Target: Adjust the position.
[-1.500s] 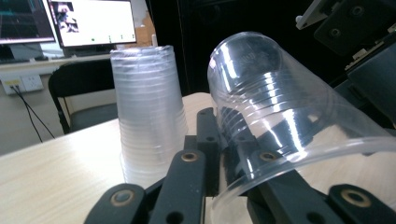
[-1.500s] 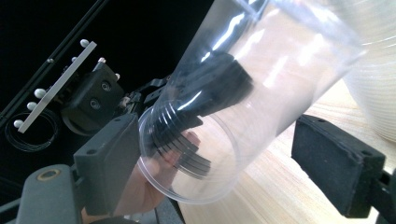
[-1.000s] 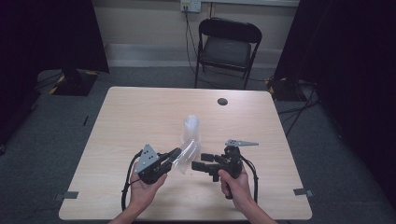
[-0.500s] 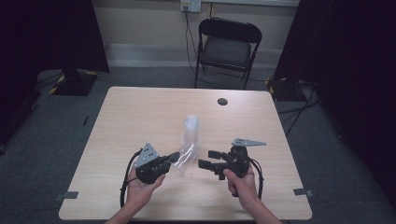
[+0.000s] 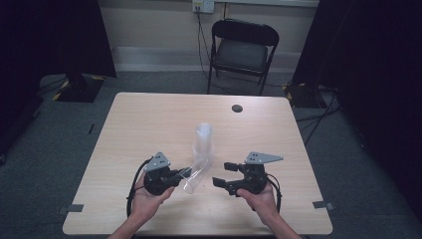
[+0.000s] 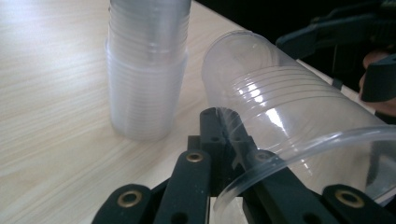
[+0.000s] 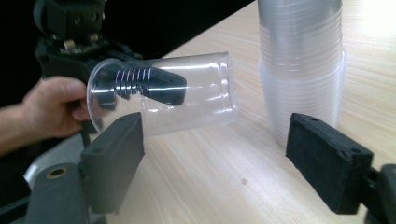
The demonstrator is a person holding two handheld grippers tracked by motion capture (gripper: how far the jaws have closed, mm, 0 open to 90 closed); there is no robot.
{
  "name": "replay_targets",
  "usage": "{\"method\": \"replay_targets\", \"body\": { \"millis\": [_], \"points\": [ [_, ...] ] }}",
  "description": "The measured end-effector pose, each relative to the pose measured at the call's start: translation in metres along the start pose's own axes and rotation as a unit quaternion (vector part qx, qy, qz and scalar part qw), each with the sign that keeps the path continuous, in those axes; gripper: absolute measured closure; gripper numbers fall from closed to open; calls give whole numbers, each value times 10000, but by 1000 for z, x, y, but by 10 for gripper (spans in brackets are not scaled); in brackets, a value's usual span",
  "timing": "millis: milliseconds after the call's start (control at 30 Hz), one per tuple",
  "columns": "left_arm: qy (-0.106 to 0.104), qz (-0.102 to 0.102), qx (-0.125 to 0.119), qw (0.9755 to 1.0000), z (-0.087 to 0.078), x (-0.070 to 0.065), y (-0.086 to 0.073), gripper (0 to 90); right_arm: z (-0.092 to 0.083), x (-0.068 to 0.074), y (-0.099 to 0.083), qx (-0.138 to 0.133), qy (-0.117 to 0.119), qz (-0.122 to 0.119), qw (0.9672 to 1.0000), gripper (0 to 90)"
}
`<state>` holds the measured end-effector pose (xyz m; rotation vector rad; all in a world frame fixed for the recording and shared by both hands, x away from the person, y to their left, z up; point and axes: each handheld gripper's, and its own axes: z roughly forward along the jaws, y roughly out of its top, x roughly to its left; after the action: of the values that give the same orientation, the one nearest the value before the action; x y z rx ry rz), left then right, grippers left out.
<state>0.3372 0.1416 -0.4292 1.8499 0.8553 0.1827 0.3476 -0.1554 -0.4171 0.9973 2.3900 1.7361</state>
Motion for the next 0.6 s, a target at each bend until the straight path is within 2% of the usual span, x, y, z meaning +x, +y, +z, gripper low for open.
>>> {"method": "replay_targets", "body": {
  "millis": [33, 67, 133, 167, 200, 300, 333, 367, 400, 433, 500, 533, 600],
  "points": [
    [-5, 30, 111, 9999, 1, 0, -1, 899, 1, 2, -1, 108, -101, -179, 9997, 207],
    [-5, 30, 111, 9999, 1, 0, -1, 899, 1, 2, -1, 108, -101, -179, 9997, 207],
    [10, 125, 214, 9997, 4, -3, -2, 899, 1, 4, -2, 212, -191, -454, 9986, 223],
    [10, 125, 214, 9997, 4, -3, -2, 899, 1, 4, -2, 212, -191, -454, 9986, 223],
    [-34, 141, 303, 9994, 5, -5, -1, 899, 1, 7, -3, 271, -262, -653, 9972, 234],
    [-94, 157, 402, 9990, 7, -6, -1, 899, 1, 8, -4, 362, -254, -778, 9960, 259],
    [-249, 119, 639, 9976, 11, -6, -1, 899, 1, 10, -5, 382, -321, -936, 9944, 258],
    [-249, 119, 639, 9976, 11, -6, -1, 899, 1, 10, -5, 382, -321, -936, 9944, 258],
    [-234, 155, 849, 9960, 13, -7, -2, 899, 0, 11, -6, 396, -319, -1012, 9936, 258],
    [-285, 158, 944, 9950, 15, -8, -2, 899, 0, 13, -6, 414, -335, -1119, 9923, 258],
    [-302, 154, 1060, 9938, 18, -9, -3, 899, 1, 15, -6, 454, -334, -1229, 9908, 253],
    [-359, 159, 1173, 9923, 20, -10, -3, 900, 2, 17, -7, 478, -333, -1329, 9894, 251],
    [-379, 171, 1208, 9918, 21, -11, -2, 900, 3, 18, -8, 488, -314, -1372, 9888, 251]
  ]
}}
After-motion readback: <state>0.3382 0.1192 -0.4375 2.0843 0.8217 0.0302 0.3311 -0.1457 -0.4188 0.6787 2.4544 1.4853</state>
